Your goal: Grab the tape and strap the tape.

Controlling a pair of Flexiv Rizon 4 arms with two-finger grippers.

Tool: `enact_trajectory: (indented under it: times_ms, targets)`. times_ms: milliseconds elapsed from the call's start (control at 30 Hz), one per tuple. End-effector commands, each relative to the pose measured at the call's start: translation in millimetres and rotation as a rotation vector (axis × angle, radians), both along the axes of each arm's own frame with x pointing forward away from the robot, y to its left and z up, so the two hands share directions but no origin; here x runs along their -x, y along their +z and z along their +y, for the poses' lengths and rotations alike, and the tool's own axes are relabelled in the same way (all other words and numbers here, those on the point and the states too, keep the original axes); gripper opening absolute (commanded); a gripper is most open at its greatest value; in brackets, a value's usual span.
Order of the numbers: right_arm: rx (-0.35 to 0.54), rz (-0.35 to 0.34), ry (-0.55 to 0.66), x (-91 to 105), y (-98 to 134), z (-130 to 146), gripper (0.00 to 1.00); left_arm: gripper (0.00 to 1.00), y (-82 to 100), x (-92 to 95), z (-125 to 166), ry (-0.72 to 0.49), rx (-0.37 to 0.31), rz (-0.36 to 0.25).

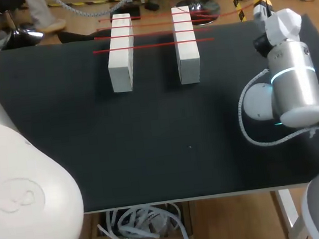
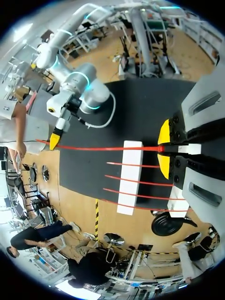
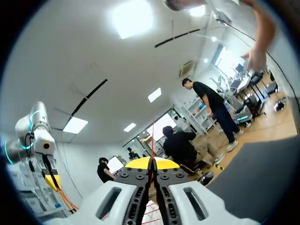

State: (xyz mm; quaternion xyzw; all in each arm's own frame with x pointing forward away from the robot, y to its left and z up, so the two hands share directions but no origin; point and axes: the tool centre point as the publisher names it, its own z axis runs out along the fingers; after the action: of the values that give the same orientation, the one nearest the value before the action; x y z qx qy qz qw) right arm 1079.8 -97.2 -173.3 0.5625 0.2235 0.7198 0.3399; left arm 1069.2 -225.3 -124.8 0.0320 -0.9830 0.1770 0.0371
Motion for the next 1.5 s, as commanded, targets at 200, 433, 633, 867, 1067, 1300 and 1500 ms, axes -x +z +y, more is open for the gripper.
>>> enact_trajectory:
  times_ms: [200,433,633,867,1067,1300,1500]
  targets:
    - [-0.314,0.177,-0.147,10.1,6.5,28.4,0.0,0.0,0.5,0.5,0.0,0.001,-0.003,0.001]
    - [-0.462,0.244,-0.194,8.0,12.9,28.7,0.0,0.0,0.5,0.5,0.0,0.001,-0.003,0.001]
    - [-0.544,0.261,-0.202,7.5,15.3,30.4,0.0,0.0,0.5,0.5,0.0,0.001,-0.003,0.001]
    - [-0.544,0.261,-0.202,7.5,15.3,30.4,0.0,0.0,0.5,0.5,0.0,0.001,-0.003,0.001]
    - [-0.387,0.37,-0.239,12.1,9.3,32.8,0.0,0.0,0.5,0.5,0.0,0.001,-0.003,0.001]
    - [-0.028,0.515,-0.243,14.3,1.7,35.1,0.0,0.0,0.5,0.5,0.0,0.001,-0.003,0.001]
    - [0.102,0.495,-0.216,7.8,7.7,33.3,0.0,0.0,0.5,0.5,0.0,0.001,-0.003,0.001]
